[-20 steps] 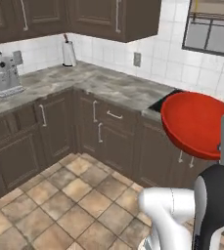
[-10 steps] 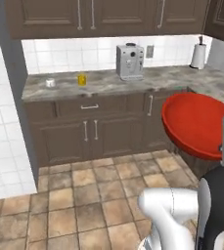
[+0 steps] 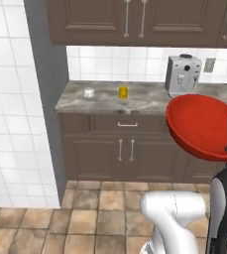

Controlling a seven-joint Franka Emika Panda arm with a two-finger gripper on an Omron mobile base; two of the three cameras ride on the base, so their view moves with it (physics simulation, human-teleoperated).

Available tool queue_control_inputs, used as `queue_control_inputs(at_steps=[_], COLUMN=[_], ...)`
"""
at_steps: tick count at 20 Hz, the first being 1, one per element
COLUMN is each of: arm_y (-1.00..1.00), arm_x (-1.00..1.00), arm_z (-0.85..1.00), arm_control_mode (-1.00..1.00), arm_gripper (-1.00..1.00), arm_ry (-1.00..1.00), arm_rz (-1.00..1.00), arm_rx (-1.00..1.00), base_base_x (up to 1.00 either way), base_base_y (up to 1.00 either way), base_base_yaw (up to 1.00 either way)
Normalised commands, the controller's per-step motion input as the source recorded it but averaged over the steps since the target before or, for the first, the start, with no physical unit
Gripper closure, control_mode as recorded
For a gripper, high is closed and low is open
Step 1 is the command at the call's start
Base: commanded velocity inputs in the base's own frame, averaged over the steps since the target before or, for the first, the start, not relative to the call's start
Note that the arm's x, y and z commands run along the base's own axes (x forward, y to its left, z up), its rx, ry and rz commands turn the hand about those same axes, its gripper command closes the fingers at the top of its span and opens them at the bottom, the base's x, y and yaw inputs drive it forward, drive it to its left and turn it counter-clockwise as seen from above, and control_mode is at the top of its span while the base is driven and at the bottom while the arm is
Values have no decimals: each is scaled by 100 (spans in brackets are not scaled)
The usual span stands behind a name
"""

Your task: Clear the mugs and bowl far away from the sink.

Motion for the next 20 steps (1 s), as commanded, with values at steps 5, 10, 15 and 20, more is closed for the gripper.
queue_control_inputs(at_steps=[5,10,15,20], arm_y=[0,0,0,0], arm_x=[0,0,0,0], arm_z=[0,0,0,0], arm_control_mode=[100,100,100,100], arm_gripper=[100,100,100,100], arm_ry=[0,0,0,0], arm_rz=[0,0,0,0], arm_rx=[0,0,0,0], base_base_x=[95,84,85,51], base_base_y=[-99,-98,-33,-56], base_base_yaw=[3,0,7,16])
